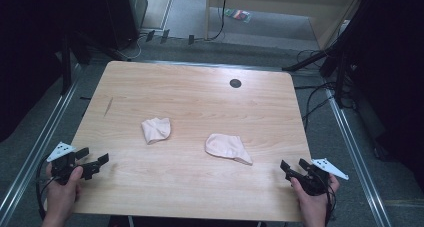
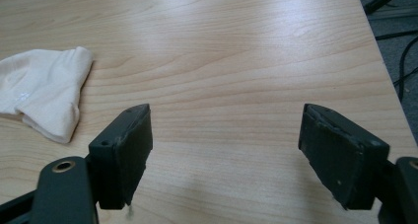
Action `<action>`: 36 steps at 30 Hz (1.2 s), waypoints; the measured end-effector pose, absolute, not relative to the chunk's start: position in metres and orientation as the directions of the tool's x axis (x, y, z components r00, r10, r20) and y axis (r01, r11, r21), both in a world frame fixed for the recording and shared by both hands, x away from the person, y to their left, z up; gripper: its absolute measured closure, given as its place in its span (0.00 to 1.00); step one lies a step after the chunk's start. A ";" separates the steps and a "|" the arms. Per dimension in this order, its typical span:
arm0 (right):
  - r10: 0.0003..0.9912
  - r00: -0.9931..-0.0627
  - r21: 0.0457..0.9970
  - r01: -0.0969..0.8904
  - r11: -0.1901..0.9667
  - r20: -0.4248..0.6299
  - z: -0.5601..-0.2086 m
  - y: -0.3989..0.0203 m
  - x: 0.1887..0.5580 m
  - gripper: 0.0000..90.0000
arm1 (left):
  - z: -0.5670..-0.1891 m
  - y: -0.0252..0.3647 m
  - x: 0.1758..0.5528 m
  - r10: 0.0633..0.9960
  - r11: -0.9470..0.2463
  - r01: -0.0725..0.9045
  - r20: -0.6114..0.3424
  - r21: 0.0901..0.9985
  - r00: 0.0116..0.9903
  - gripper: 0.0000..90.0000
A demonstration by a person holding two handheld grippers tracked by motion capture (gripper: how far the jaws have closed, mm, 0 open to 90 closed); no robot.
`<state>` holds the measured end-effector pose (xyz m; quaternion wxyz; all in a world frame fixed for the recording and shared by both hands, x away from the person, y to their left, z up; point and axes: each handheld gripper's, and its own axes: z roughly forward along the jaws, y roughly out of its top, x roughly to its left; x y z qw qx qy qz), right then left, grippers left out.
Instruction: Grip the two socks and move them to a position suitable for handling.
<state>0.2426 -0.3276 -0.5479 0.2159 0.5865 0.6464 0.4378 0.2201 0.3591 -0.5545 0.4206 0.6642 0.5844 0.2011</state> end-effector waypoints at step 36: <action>0.931 -0.307 0.759 0.649 0.051 0.200 -0.497 -0.190 0.295 0.25 | -0.554 0.357 0.219 0.951 0.022 0.597 -0.200 0.802 0.234 0.16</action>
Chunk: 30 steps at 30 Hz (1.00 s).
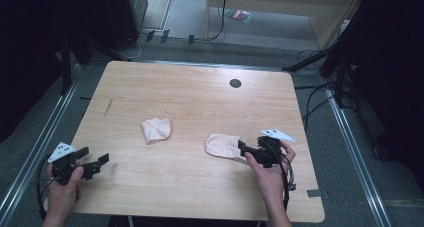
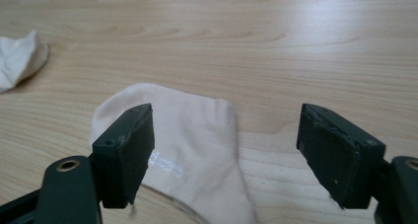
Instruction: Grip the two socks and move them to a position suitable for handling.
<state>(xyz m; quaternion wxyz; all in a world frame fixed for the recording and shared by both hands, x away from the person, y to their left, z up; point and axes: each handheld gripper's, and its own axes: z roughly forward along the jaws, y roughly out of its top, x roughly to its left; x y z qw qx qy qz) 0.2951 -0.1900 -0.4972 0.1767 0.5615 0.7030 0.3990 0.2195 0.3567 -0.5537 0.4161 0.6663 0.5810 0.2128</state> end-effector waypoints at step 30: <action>0.951 -0.306 0.757 0.615 0.221 -0.029 -0.547 -0.154 0.293 0.92 | -0.546 0.349 0.216 0.957 -0.003 0.565 -0.163 0.825 0.242 0.16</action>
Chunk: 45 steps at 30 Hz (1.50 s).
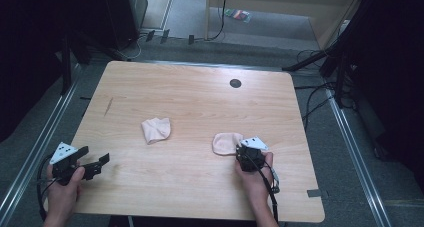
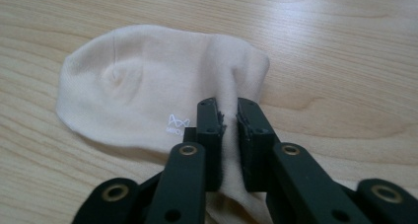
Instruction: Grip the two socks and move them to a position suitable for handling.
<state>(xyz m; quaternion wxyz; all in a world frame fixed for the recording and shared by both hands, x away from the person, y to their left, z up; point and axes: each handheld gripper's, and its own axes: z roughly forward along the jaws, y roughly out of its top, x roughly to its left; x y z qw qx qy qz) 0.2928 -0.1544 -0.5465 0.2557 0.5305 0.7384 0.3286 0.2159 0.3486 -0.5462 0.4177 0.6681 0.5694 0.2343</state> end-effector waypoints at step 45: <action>0.769 -0.613 0.849 0.493 0.192 0.183 -0.485 -0.066 0.229 0.94 | -0.513 0.209 0.239 0.816 -0.093 0.456 -0.195 0.885 0.544 0.16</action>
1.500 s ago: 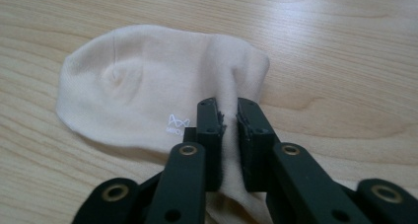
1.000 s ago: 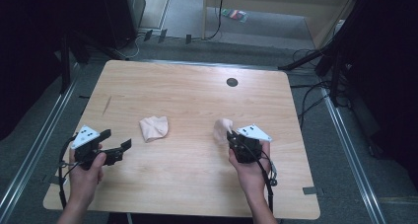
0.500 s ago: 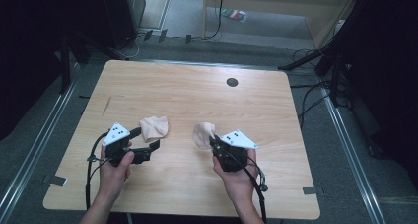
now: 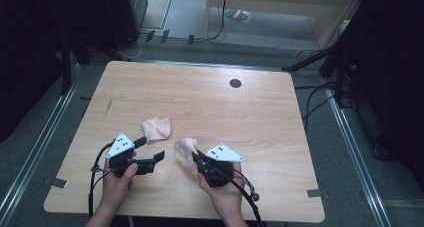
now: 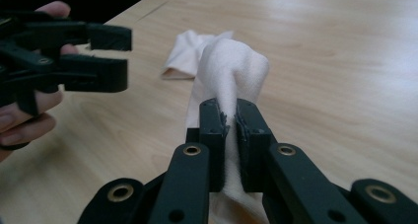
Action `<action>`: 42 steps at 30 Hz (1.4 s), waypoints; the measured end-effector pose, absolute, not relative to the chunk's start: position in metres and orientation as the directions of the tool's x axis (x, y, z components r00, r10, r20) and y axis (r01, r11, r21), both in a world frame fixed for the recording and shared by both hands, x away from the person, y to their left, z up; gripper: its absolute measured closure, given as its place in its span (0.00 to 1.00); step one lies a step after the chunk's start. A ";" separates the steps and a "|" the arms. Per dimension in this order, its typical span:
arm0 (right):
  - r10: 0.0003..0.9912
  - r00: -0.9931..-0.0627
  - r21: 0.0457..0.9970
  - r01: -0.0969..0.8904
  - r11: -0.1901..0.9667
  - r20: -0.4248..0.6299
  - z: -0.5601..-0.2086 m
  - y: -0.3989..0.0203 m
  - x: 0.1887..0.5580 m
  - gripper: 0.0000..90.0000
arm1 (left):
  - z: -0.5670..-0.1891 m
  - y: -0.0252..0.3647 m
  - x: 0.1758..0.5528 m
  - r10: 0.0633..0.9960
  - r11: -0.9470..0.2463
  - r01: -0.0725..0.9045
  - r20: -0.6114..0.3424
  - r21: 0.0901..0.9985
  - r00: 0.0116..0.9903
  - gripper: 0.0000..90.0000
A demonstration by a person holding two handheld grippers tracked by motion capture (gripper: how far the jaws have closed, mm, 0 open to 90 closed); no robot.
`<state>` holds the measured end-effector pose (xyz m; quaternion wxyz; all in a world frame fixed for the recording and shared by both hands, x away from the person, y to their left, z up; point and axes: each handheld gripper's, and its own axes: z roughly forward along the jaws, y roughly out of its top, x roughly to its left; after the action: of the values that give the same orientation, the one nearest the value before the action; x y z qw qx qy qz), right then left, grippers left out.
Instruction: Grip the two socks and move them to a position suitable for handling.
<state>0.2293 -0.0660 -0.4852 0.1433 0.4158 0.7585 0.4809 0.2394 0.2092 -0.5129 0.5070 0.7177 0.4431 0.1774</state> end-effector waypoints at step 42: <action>0.806 -0.592 0.753 0.529 0.391 -0.002 -0.534 -0.088 0.231 0.94 | -0.543 0.180 0.251 0.703 -0.210 0.641 -0.342 0.738 0.624 0.61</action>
<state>0.2314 -0.0884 -0.5336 0.1876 0.4107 0.8125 0.3688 0.2507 0.1796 -0.5435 0.4563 0.7770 0.4324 0.0336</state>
